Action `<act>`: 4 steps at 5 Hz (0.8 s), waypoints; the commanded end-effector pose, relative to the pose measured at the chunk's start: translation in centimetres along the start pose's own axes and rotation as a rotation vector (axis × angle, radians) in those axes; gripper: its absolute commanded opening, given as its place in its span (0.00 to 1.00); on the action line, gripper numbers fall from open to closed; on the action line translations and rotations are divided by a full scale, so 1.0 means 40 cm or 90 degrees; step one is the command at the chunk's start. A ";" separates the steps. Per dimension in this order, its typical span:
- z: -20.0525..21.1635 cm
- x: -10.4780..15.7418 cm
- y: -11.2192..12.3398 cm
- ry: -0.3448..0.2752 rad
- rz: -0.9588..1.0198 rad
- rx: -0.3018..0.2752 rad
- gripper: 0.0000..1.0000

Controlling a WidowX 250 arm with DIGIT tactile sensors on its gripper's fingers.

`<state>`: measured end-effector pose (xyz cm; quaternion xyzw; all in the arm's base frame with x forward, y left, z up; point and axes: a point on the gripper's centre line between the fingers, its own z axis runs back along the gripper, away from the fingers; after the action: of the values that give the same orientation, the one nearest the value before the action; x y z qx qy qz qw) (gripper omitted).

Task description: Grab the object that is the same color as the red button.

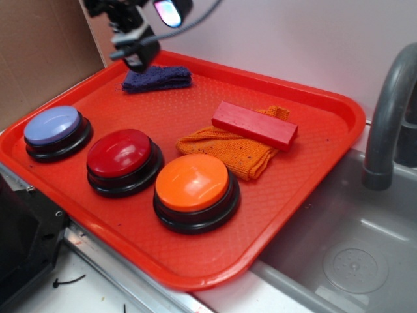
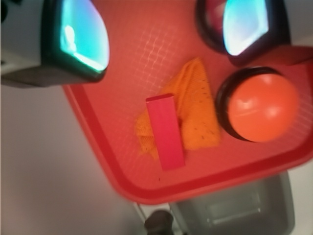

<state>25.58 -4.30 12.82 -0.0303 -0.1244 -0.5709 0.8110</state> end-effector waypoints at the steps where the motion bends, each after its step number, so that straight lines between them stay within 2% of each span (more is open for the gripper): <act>1: -0.093 0.076 0.026 0.037 -0.068 -0.022 1.00; 3: -0.180 0.096 0.005 0.070 -0.104 -0.048 1.00; 4: -0.213 0.093 -0.004 0.099 -0.106 -0.050 1.00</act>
<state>27.75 -8.50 4.21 -0.0201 -0.0162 -0.6367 0.7707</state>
